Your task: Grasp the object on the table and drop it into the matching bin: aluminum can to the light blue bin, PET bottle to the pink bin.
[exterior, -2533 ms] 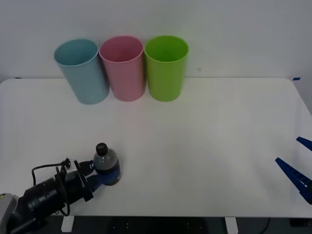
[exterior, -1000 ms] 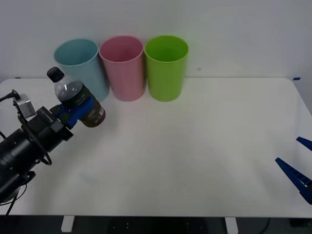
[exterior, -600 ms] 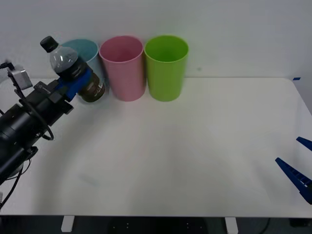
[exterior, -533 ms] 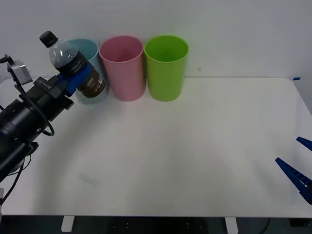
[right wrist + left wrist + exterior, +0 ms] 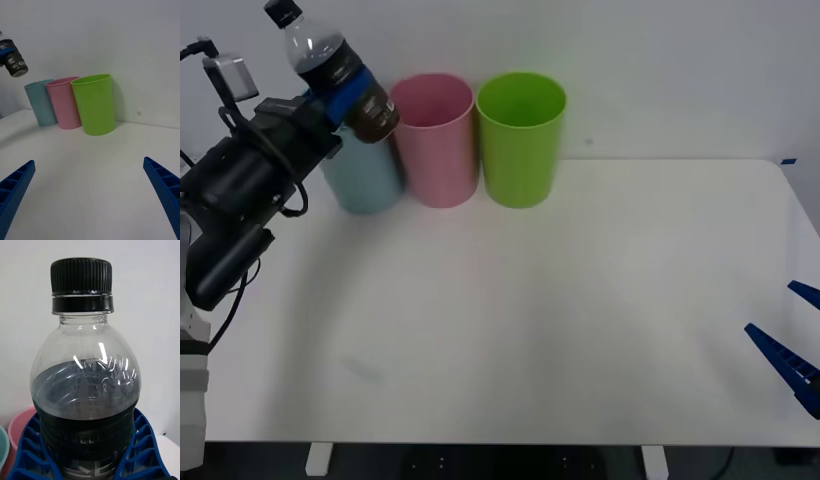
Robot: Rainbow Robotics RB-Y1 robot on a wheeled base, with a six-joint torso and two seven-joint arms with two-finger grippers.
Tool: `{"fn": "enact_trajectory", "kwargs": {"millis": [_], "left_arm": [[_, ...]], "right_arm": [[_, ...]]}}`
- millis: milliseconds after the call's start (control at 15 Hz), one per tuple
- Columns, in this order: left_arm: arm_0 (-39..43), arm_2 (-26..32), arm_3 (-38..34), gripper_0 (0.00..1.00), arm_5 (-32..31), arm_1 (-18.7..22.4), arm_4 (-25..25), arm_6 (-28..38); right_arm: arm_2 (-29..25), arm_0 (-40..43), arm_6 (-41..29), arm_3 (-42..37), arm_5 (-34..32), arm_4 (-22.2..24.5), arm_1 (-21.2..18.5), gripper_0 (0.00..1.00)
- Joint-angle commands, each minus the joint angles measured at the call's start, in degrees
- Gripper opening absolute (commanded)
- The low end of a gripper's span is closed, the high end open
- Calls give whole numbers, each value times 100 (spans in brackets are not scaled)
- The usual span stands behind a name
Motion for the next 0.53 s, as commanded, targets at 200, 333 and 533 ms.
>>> {"fn": "enact_trajectory", "kwargs": {"millis": [200, 333, 533], "left_arm": [[-897, -65, 1036, 3, 357, 0, -441, -126], [-1231, -109, 1414, 2, 550, 0, -591, -240], [-1653, -170, 1880, 2, 823, -88, -855, -372]], "right_arm": [[0, 0, 0, 0, 0, 0, 0, 100], [0, 0, 0, 0, 0, 0, 0, 100], [0, 0, 0, 0, 0, 0, 0, 100]]}}
